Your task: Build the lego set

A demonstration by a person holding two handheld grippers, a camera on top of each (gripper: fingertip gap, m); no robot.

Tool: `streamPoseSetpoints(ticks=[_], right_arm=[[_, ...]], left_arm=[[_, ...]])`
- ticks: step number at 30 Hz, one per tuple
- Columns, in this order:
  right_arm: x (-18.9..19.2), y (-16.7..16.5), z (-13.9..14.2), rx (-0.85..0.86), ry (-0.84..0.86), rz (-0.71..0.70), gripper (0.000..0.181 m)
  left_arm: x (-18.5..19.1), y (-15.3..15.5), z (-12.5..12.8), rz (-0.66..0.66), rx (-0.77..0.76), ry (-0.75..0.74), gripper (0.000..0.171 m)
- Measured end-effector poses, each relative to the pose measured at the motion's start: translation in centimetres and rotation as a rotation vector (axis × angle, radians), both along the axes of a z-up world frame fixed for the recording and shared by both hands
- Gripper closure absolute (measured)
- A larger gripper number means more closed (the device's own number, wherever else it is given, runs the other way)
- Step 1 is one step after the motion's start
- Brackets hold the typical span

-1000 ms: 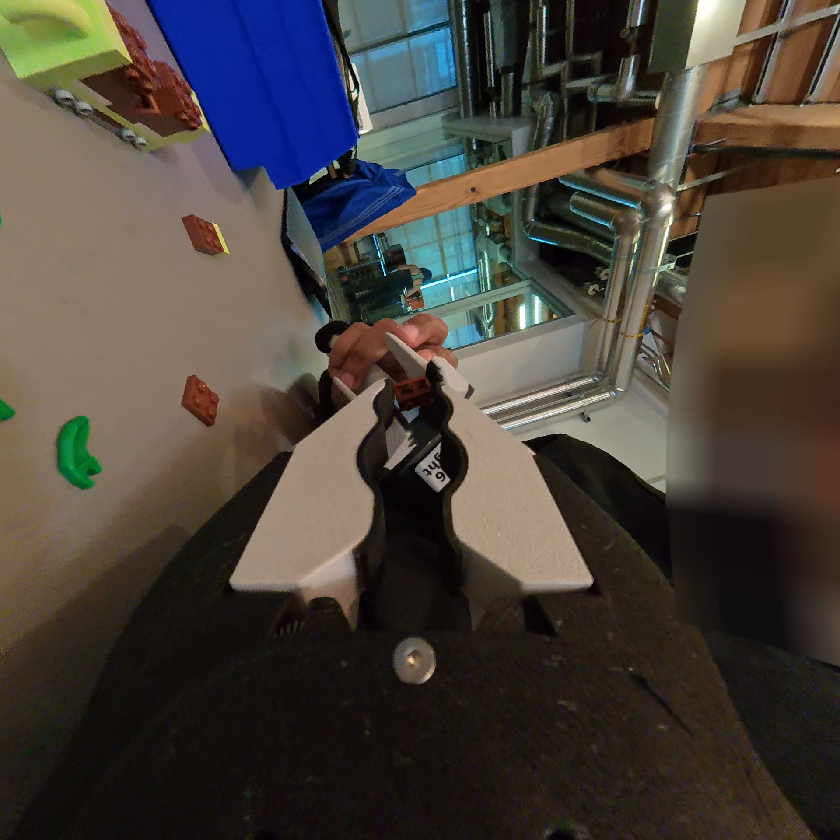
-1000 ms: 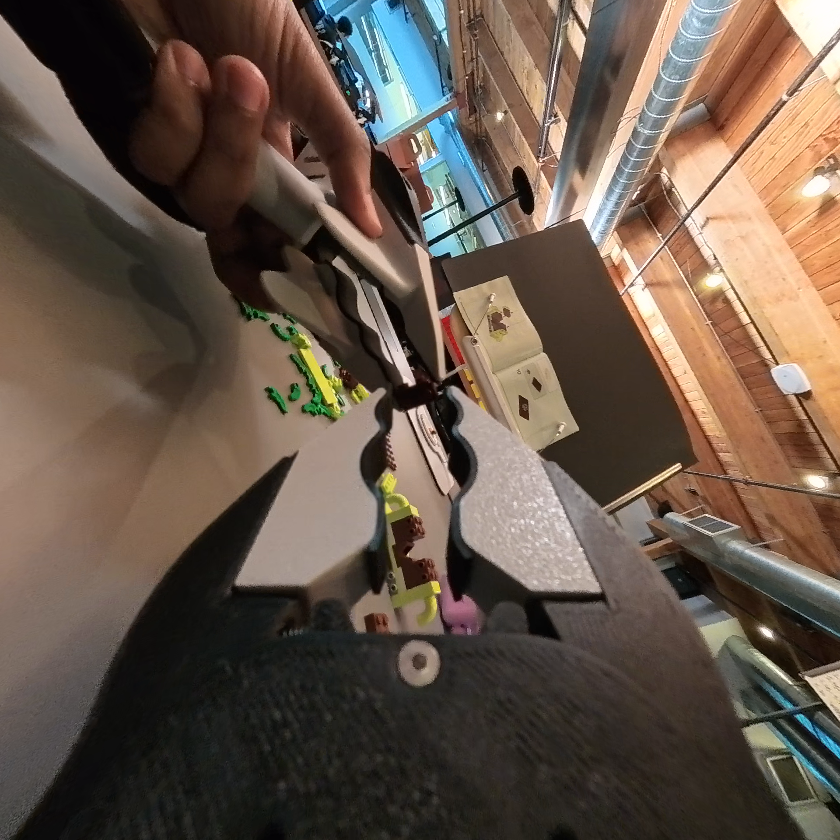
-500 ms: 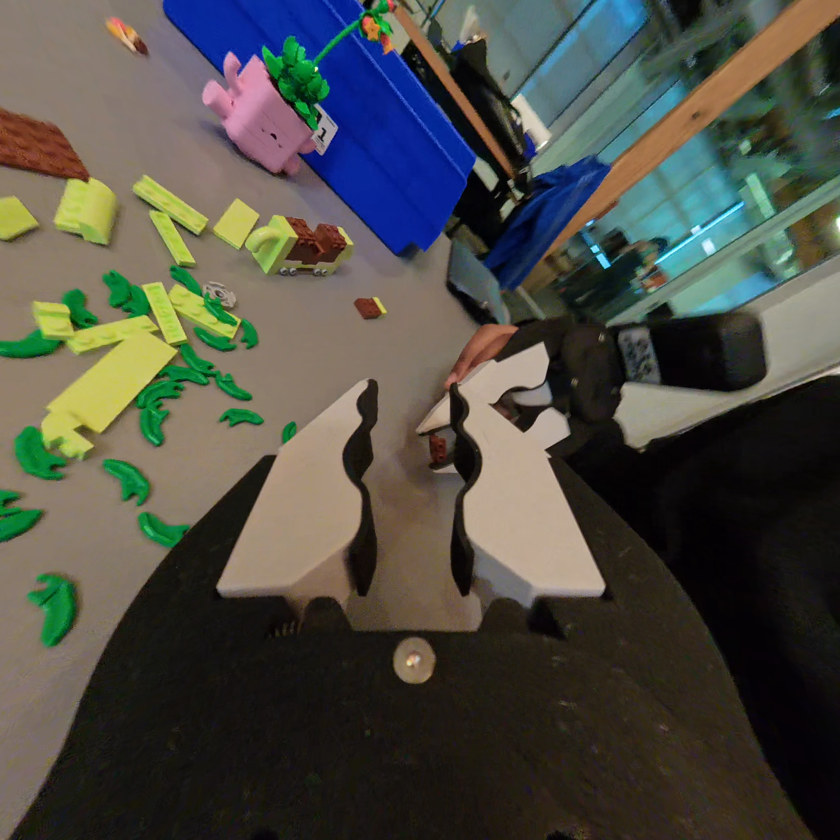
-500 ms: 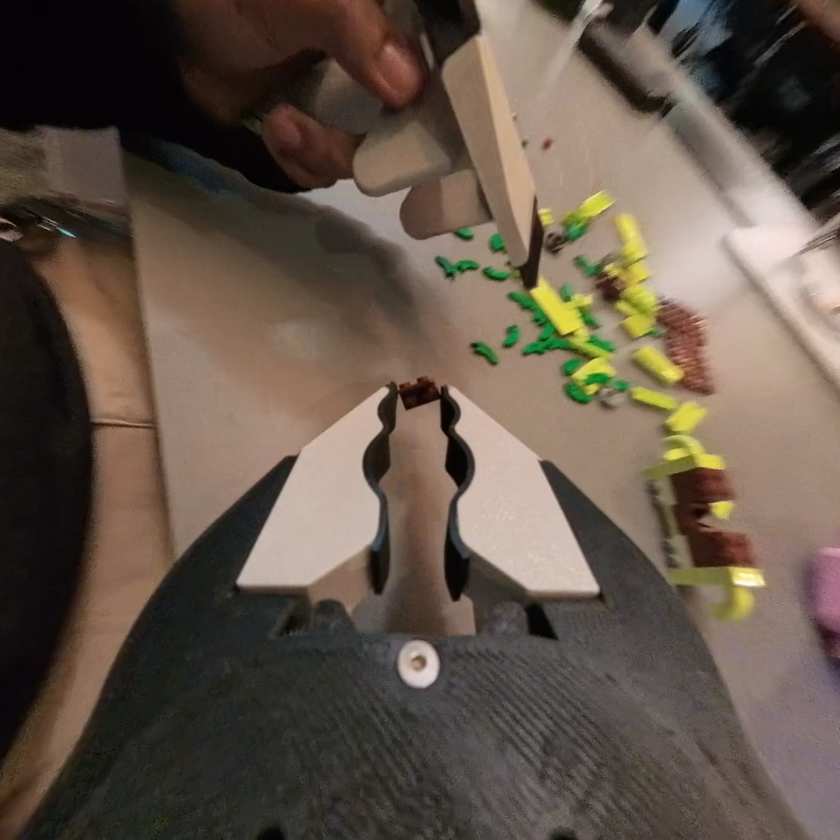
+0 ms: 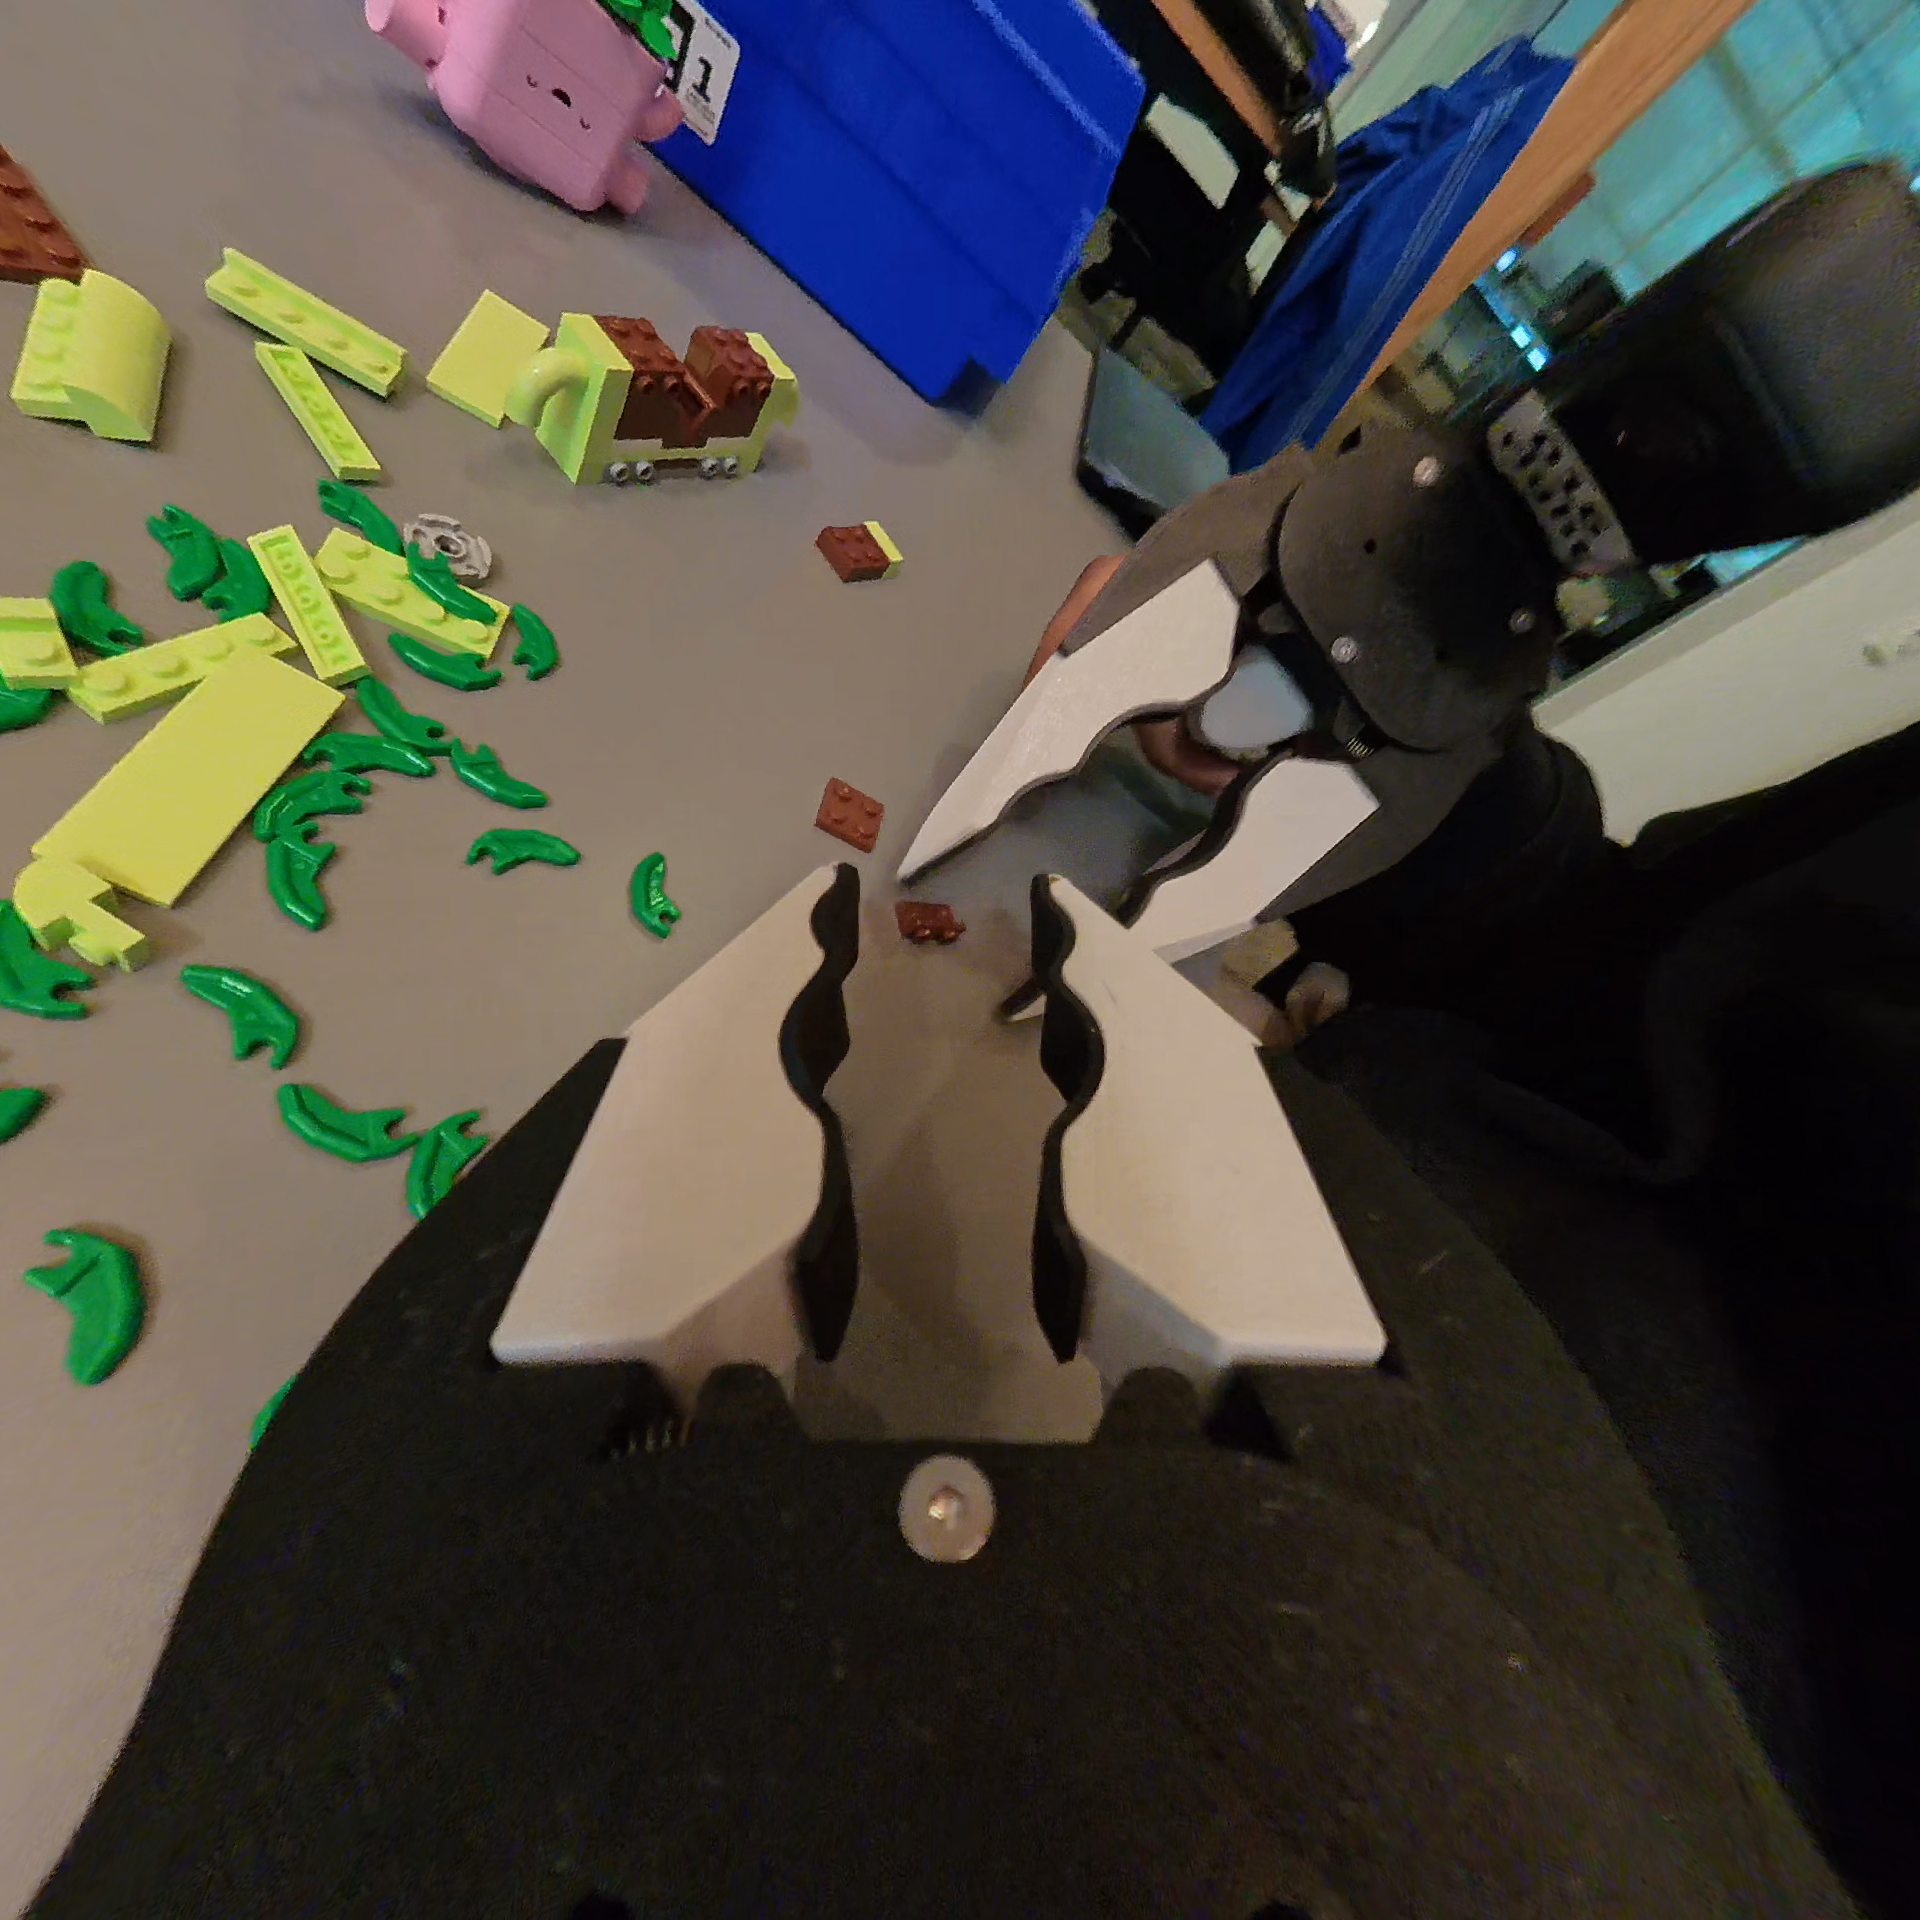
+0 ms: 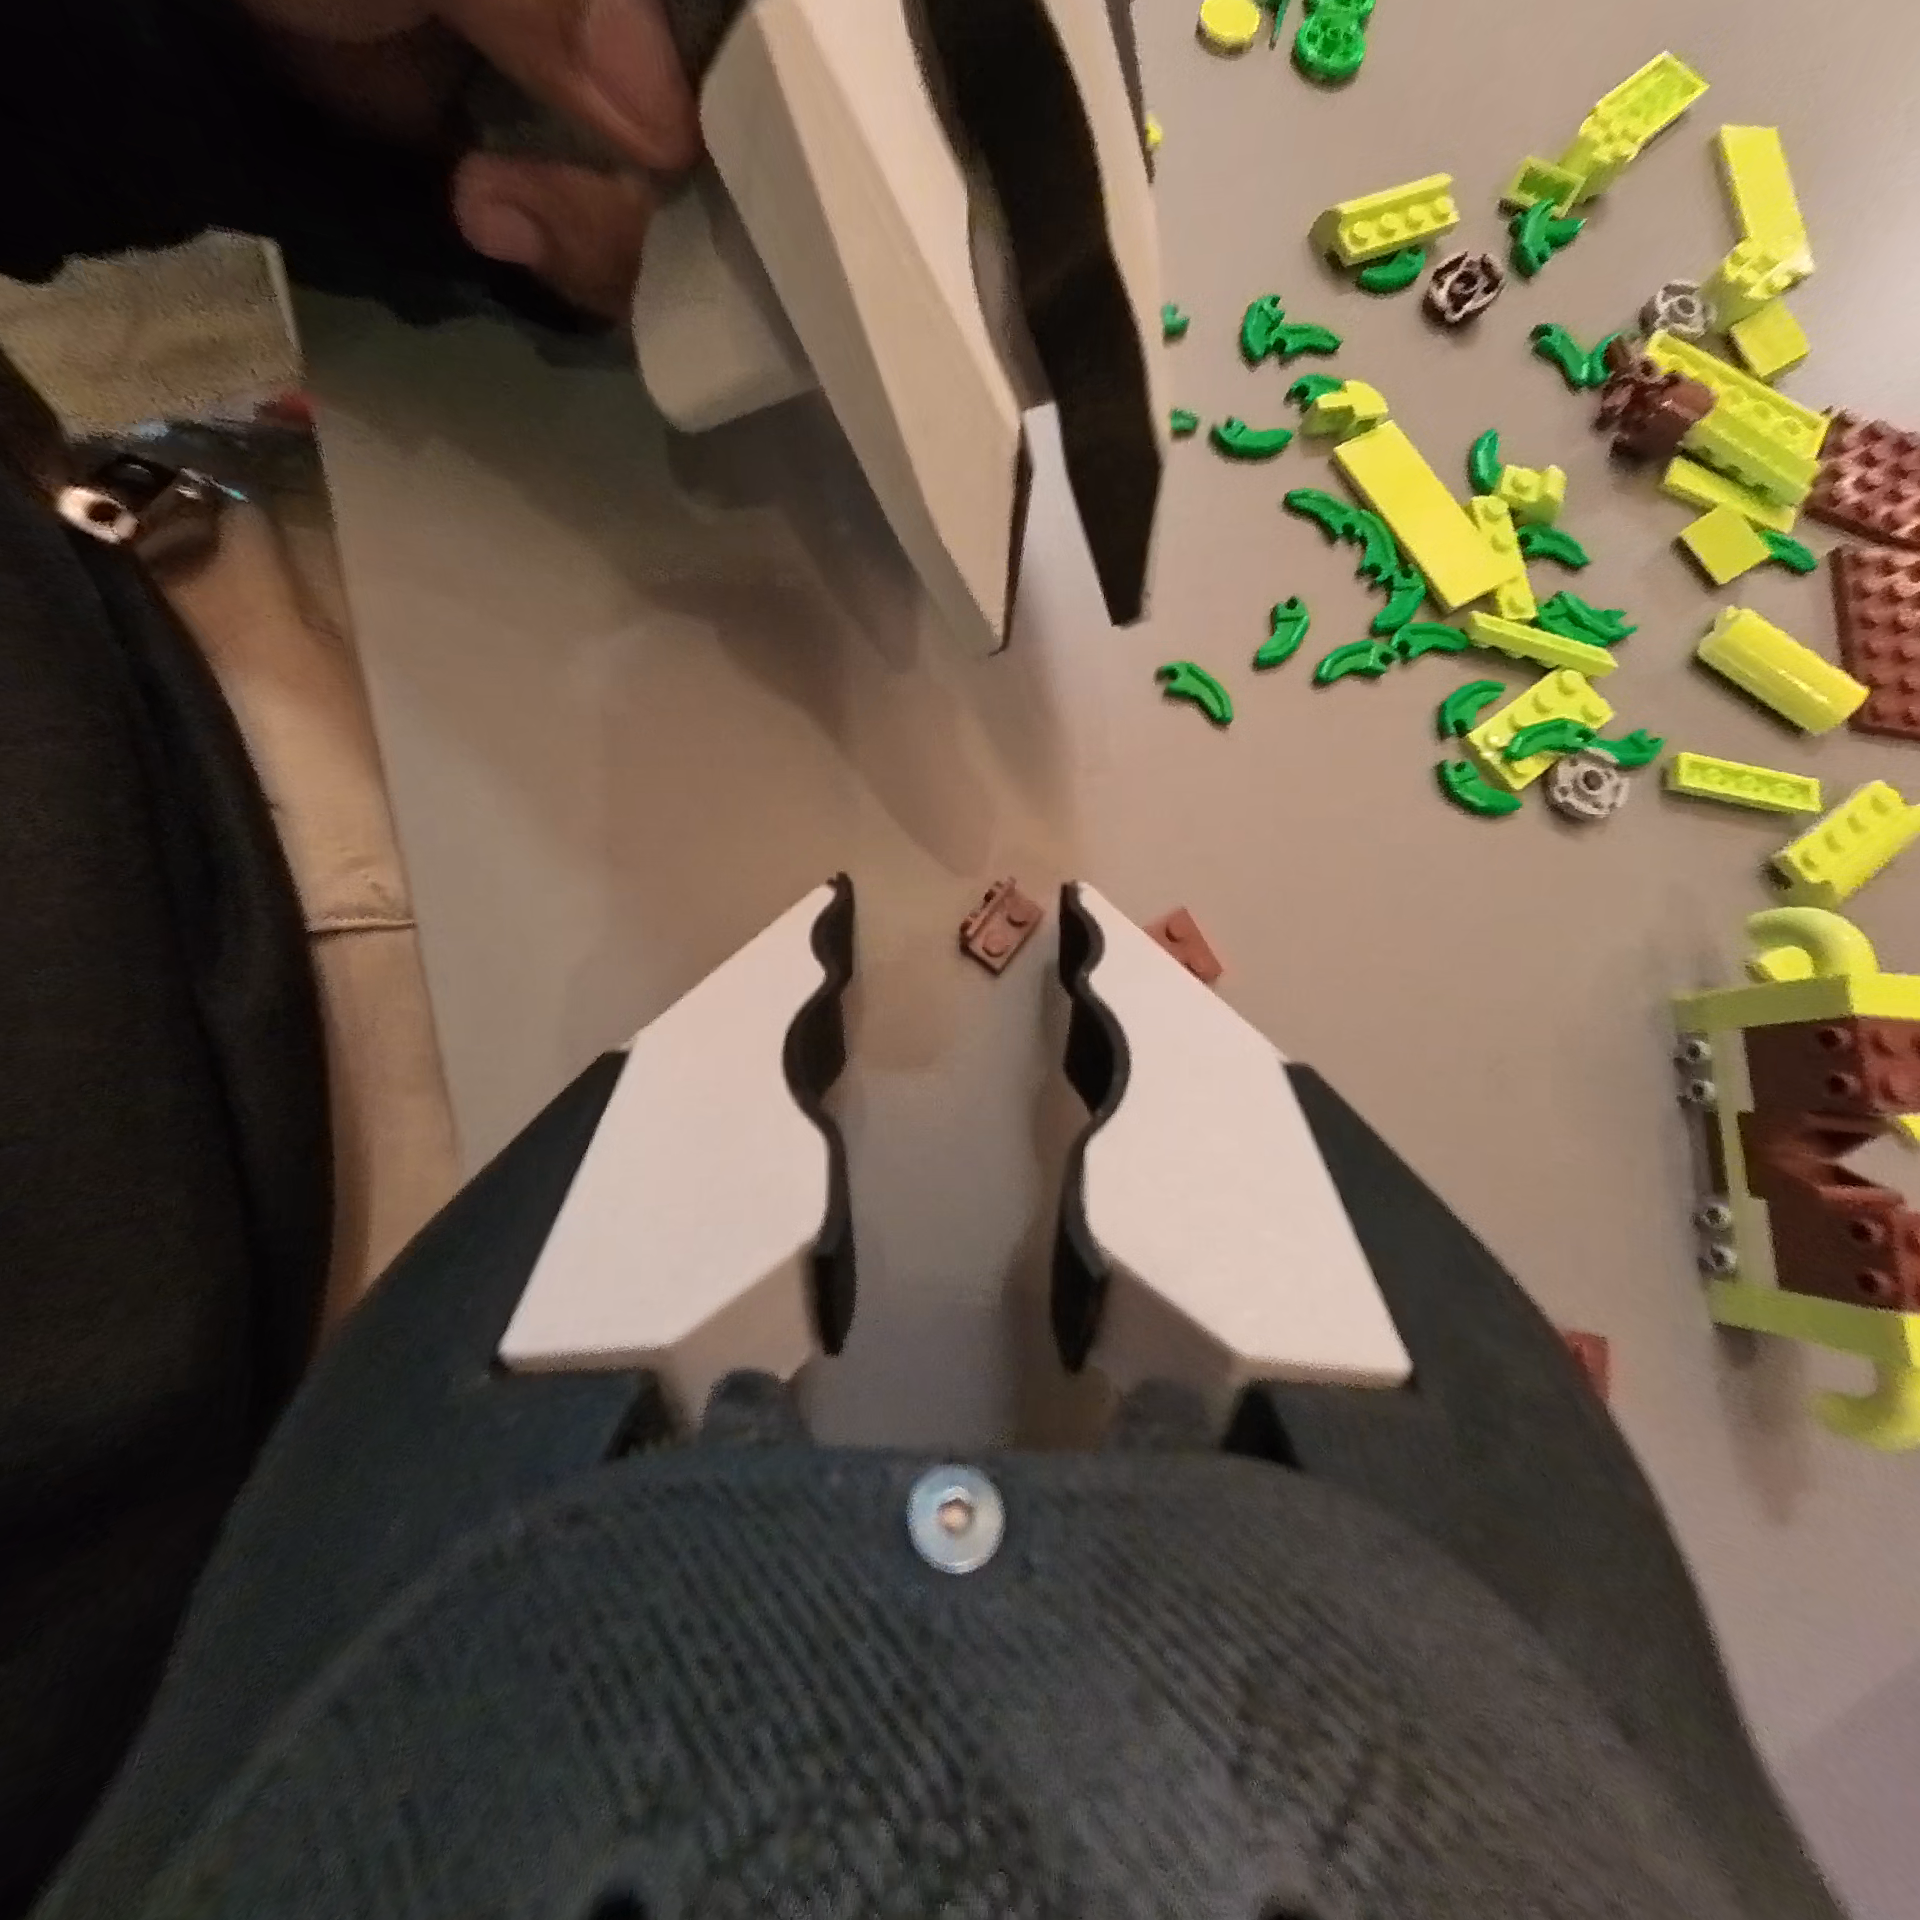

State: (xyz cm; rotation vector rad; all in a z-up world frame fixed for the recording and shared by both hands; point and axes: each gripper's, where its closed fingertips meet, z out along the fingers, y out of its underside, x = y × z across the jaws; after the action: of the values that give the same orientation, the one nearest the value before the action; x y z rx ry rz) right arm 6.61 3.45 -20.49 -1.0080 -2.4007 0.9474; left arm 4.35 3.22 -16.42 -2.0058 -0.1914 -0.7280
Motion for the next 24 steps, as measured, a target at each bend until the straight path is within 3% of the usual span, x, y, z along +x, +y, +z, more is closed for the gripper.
streamPoseSetpoints(ticks=[4,8,12,17,24], right_arm=[[0.1,1.9,2.6,-0.083,0.089,-0.044,0.143],[-1.2,5.1,2.9,0.009,0.113,-0.031,0.146],[-2.2,4.2,2.8,0.004,0.003,0.139,0.148],[-2.2,3.3,1.0,0.093,-0.114,0.308,0.153],[-1.9,3.7,-0.8,0.177,-0.178,0.376,0.16]], left_arm=[[0.0,-0.2,-0.9,0.005,-0.038,0.119,0.141],[1.5,0.4,-1.9,-0.024,-0.084,0.234,0.146],[2.3,1.4,-3.1,-0.002,-0.146,0.369,0.145],[2.6,1.9,-4.1,0.028,-0.188,0.433,0.136],[2.3,2.0,-4.9,0.016,-0.234,0.449,0.155]])
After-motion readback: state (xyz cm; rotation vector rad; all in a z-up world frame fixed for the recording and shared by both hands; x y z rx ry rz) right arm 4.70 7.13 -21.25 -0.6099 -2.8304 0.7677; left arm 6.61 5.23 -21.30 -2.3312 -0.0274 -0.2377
